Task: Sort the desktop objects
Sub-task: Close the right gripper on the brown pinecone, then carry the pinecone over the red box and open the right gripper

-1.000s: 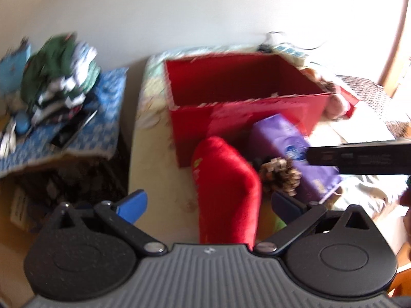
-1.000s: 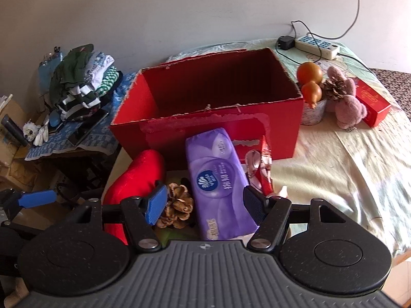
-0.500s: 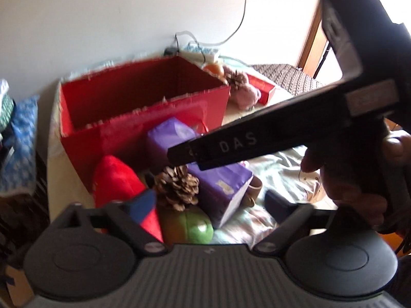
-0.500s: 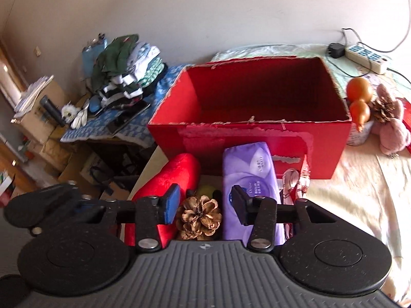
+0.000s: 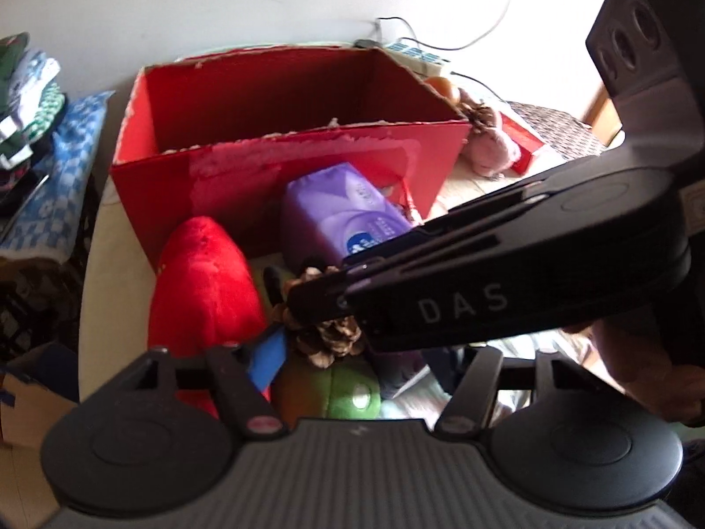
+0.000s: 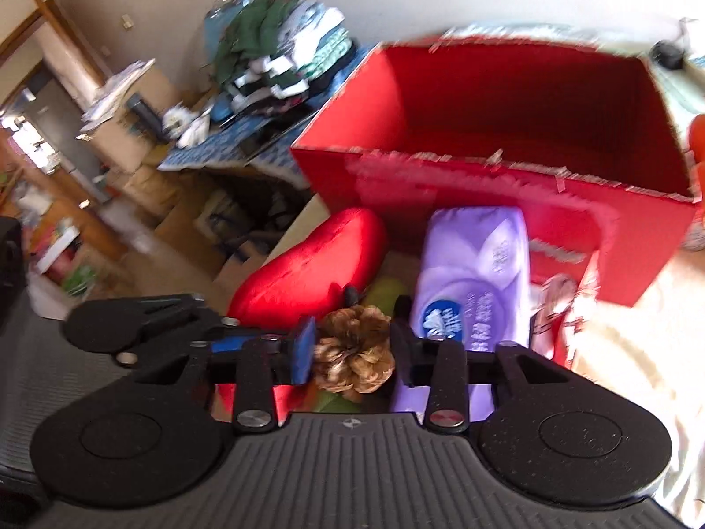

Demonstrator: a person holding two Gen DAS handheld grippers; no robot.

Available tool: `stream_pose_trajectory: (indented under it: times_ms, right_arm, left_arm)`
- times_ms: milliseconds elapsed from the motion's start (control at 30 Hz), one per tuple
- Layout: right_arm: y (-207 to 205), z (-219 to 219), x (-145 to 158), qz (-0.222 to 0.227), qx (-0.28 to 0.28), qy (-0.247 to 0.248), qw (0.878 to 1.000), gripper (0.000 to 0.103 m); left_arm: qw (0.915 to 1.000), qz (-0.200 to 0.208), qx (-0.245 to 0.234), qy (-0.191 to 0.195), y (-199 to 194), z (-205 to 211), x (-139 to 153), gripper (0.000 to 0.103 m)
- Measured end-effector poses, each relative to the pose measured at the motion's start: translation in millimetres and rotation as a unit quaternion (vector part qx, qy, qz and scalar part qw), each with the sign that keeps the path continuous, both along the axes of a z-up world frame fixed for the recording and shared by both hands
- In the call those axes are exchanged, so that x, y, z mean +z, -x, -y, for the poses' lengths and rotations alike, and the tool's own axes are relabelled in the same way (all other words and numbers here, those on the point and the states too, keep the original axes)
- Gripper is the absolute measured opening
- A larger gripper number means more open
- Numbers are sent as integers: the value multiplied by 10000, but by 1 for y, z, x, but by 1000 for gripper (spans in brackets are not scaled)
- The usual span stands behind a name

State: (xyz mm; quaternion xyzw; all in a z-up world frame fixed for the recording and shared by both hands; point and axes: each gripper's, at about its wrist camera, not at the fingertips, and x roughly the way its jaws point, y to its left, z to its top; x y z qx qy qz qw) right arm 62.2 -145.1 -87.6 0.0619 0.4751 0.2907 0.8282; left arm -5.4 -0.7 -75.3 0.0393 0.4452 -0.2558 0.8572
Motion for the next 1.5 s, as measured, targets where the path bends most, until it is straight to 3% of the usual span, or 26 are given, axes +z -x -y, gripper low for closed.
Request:
stream_pose_trajectory:
  times_ms: [133,333,533,667,800,900,1000,1100,1200,1300,1400,1500]
  right_arm:
    - [2,14,6,41,185,-100,9998,32]
    - [-2,35,36,505,292,-389,9975,30]
    - [-55,30,59,1187,244,-474,9915,30]
    - [-107,12,45,1083,89,-256,9938,30]
    - [-154,-4,8,280,-70,-93,9995,30]
    - [-173,-11,-18,-269,-73,-16,9996,30]
    - [-184,-18,-32,-715,-4,-65,9974,32]
    - [-189,-23,-39,-1077,67,-159,9940,37]
    - [-168,-1,-19,-692,-86,-324,9970,41]
    - [-146,22,2,-260,-252,-491,9981,41]
    - [-124,45,23,172,-417,-656,9968,42]
    - [-94,72,42,624,-625,-740,9933,44]
  left_arm:
    - [9995,123,287,-84,3,3,8,42]
    - [9953,779,572,11,-2,11,50,42]
    - [9849,1473,744,-517,-68,32,71,43]
    - [9864,1146,910,-750,-131,30,56,43]
    - [9885,459,1067,-973,-174,23,22,45]
    - [9853,159,1233,-1170,-185,18,2,49]
    - [9816,-11,1364,-1334,-187,11,-11,54]
    - [9792,69,1418,-1450,-183,8,-13,63]
    - [9786,273,1473,-1413,-171,5,-2,73]
    - [9800,509,1501,-1201,-152,-2,19,73]
    - [9822,855,1421,-879,-116,-6,43,75]
    - [9821,1222,1292,-612,-75,-6,63,86]
